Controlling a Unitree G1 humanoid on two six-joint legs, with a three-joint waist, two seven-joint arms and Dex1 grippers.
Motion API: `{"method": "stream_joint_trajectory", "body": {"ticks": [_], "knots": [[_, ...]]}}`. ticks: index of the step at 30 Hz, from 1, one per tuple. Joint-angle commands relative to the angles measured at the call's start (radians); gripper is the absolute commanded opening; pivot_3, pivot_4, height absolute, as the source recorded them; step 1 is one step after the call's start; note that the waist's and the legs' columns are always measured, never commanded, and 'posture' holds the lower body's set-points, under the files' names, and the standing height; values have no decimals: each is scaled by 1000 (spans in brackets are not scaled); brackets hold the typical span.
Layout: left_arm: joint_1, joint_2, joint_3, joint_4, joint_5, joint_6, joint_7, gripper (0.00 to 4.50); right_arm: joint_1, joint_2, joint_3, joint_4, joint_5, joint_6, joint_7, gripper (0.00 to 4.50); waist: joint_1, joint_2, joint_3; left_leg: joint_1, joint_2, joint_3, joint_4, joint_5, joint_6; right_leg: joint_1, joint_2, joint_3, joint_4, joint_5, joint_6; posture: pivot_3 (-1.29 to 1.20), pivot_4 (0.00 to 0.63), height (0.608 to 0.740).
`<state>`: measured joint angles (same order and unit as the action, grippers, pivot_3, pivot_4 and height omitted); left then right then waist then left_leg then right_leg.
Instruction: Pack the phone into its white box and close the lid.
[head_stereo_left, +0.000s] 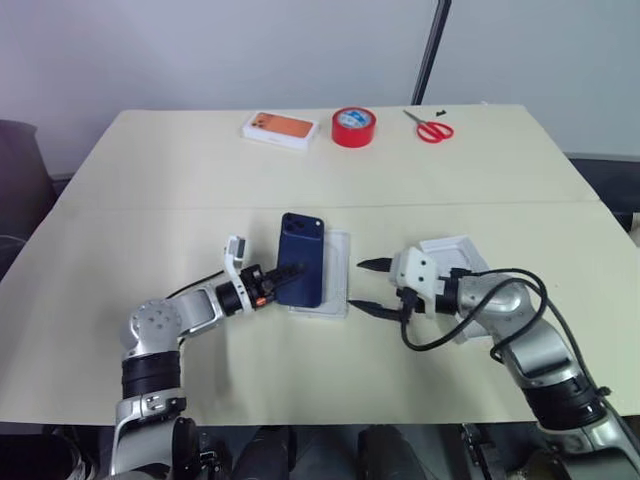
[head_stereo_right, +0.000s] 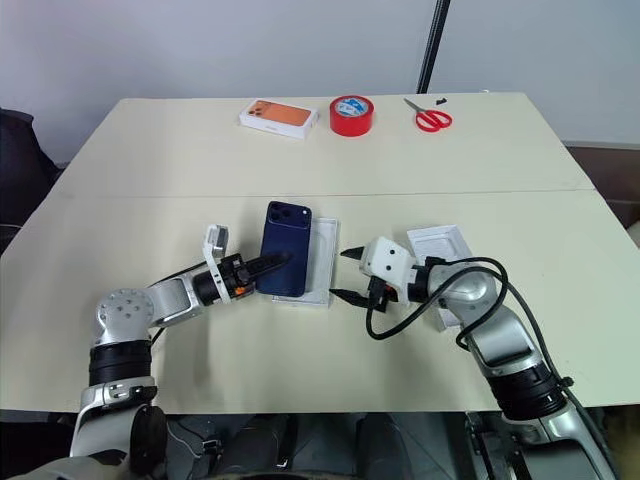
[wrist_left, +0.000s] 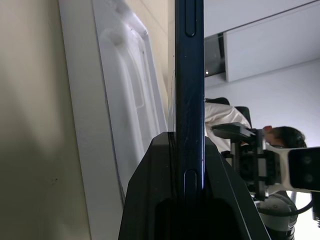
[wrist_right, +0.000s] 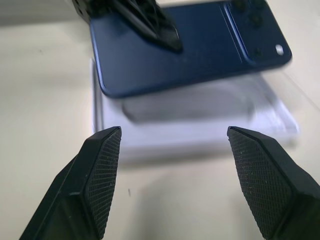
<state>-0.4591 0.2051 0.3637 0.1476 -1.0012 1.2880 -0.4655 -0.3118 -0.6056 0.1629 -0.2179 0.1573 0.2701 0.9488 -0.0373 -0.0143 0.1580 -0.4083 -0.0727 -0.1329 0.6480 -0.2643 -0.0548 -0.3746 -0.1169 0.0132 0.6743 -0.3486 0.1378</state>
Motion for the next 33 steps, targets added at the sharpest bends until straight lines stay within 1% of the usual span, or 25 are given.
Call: {"method": "stream_joint_trajectory", "body": {"ticks": [1, 2, 3, 4, 6, 7, 8, 17, 21, 27, 31, 33], "knots": [[-30, -6, 4, -19, -39, 26, 12, 479, -4, 14, -9, -23, -1, -33, -26, 3562, -1, 0, 0, 0, 0, 0, 0, 0, 0, 0, 0, 0, 0, 0, 0, 0, 150, 740], [-34, -5, 9, -12, -45, 37, 9, 963, -5, 18, -5, -22, -3, -35, -32, 3571, -2, 0, 0, 0, 0, 0, 0, 0, 0, 0, 0, 0, 0, 0, 0, 0, 150, 740], [-37, -1, 7, -11, -41, 37, 6, 1219, -6, 21, 0, -21, -4, -36, -36, 3571, -2, 0, 0, 0, 0, 0, 0, 0, 0, 0, 0, 0, 0, 0, 0, 0, 150, 740], [-39, 2, 1, -15, -33, 33, 3, 1664, -6, 23, 2, -21, -4, -37, -38, 3571, -2, 0, 0, 0, 0, 0, 0, 0, 0, 0, 0, 0, 0, 0, 0, 0, 150, 740], [-46, 7, -7, -18, -29, 43, 3, 2627, -8, 29, 5, -18, -5, -38, -44, 3571, -1, 0, 0, 0, 0, 0, 0, 0, 0, 0, 0, 0, 0, 0, 0, 0, 150, 740], [-52, 8, -9, -20, -30, 43, 2, 3191, -11, 31, 6, -16, -5, -38, -46, 3571, -1, 0, 0, 0, 0, 0, 0, 0, 0, 0, 0, 0, 0, 0, 0, 0, 150, 740], [-62, 12, -8, -18, -35, 49, -1, 3635, -13, 33, 8, -11, -8, -41, -49, 3571, -1, 0, 0, 0, 0, 0, 0, 0, 0, 1, 0, 0, 0, 0, 0, 0, 150, 740], [-61, 52, -16, -28, -43, 62, -27, 3635, -23, 33, 9, 28, -21, -65, -54, 3571, -2, 0, 0, 0, 0, 0, 0, 0, 0, 1, 0, 0, 0, 0, 0, 0, 150, 740], [-50, 93, -48, -71, -22, 60, -46, 3635, -30, 42, 15, 33, -23, -68, -56, 3571, -3, 0, 0, 0, 0, 0, 0, 0, 0, 1, 0, 0, 0, 0, 0, 0, 150, 740], [-66, 124, 2, -84, -62, 97, -15, 3635, -30, 58, 35, 35, -32, -72, -67, 3571, -4, 0, 0, 0, 0, -1, 0, 0, 0, 0, 0, 0, 0, 0, 0, 0, 150, 740], [-73, 140, 10, -99, -77, 116, -9, 3635, -29, 62, 39, 38, -37, -74, -70, 3571, -4, 0, 0, 0, 0, -1, 0, 0, 0, 1, 0, 0, 0, 0, 0, 0, 150, 740], [-72, 163, 16, -103, -80, 115, -22, 3635, -29, 61, 38, 40, -40, -78, -75, 3571, -4, 0, 0, 0, 0, -1, 0, 0, 0, 1, 0, 0, 0, 0, 0, 0, 150, 740]]}}
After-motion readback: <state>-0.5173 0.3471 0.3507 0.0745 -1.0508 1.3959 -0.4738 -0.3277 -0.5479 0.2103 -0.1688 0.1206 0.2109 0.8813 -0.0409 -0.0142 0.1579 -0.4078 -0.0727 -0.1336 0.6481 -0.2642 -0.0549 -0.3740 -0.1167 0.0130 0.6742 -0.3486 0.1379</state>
